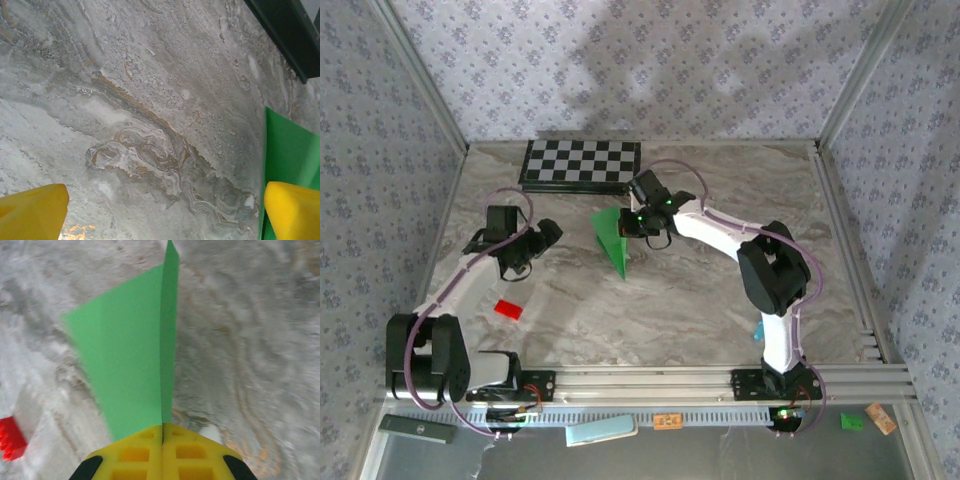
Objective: Fold a paper plane with a square sheet of paper (pick it up from the middle)
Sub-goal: Turn over a paper plane at the center of the table.
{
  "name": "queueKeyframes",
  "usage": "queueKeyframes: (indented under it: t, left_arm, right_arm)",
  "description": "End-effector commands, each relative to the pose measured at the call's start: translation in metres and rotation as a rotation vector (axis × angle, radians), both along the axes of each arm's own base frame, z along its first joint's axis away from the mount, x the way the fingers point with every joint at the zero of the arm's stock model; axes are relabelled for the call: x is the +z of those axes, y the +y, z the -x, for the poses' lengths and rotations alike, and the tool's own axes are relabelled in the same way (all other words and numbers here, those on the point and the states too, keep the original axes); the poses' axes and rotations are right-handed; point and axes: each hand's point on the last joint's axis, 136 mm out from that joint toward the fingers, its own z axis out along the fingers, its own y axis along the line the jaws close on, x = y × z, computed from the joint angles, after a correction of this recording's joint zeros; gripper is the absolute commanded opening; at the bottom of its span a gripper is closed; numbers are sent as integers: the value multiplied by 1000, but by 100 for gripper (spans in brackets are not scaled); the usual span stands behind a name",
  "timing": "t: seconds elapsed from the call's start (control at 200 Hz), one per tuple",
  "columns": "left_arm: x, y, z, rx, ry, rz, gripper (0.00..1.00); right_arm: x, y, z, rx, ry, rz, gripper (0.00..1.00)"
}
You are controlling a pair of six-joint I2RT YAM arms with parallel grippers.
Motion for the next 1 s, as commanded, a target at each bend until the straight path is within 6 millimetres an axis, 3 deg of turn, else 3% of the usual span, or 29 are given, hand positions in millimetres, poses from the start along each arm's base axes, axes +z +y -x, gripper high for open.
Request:
queueKeyframes:
  t: [0.0,0.27,0.435,0.515,0.545,0.76,0.994]
  left_arm:
    - [7,-12,-3,-14,-41,89,100]
    - [-11,-46,-3,-96,-16,228,94]
    - [-23,-77,1,-168,25,257,84]
    - [-26,-94,1,-207,34,280,79]
    - [-27,-100,1,-224,34,285,77]
    - [-31,-145,-2,-340,64,296,57]
    - [-36,-172,-10,-392,81,307,57]
  right_arm:
    - [1,14,6,101,27,-154,4]
    - [-34,-10,3,33,95,-216,6]
    - [-52,-28,4,-22,136,-207,8]
    - [-50,-31,-1,-35,130,-220,9]
    - [-63,-37,7,-41,159,-203,9]
    - [-65,-40,7,-45,164,-205,9]
    - [-64,-42,6,-50,166,-209,9]
